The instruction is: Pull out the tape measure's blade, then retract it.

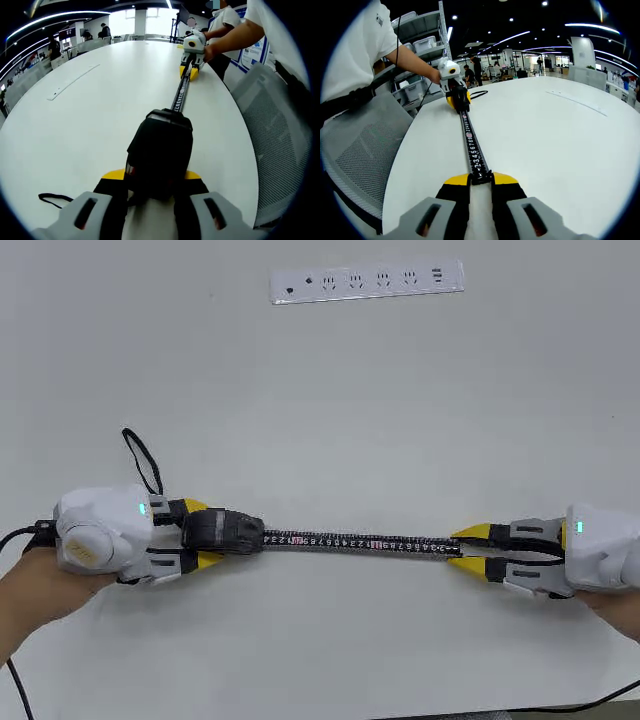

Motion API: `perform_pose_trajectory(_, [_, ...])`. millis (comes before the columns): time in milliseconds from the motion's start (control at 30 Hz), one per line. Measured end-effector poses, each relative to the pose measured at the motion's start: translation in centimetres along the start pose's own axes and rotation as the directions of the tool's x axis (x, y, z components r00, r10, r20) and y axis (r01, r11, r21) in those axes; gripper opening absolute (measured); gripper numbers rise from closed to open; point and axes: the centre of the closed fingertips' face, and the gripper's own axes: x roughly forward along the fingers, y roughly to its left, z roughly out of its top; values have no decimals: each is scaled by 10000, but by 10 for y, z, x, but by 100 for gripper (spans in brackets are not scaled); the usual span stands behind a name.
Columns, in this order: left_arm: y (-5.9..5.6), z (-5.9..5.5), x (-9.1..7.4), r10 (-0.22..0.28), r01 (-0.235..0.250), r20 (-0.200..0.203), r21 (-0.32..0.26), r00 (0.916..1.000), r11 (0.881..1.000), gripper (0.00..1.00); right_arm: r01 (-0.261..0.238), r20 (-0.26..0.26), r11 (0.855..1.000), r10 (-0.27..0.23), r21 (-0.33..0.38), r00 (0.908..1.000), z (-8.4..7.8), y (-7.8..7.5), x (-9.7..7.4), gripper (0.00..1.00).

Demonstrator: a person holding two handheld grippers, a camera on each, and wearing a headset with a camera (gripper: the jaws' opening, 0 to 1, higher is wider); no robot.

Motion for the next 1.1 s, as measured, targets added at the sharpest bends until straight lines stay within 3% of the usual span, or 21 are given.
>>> perform_pose_trajectory(667, [1, -4, -3, 255, -257, -194, -129, 9995, 9996, 42, 258, -17, 9992, -258, 311, 9997, 7, 8, 5, 25])
perform_pose_trajectory(1000, [1, 3, -7, 467, -467, -18, -387, 9989, 9982, 43, 551, 106, 9975, -556, 453, 9984, 11, 6, 1, 25])
perform_pose_trajectory(1100, [0, 5, -7, 570, -571, -22, -466, 9984, 9973, 44, 783, 365, 9951, -806, 608, 9961, 15, 4, -2, 25])
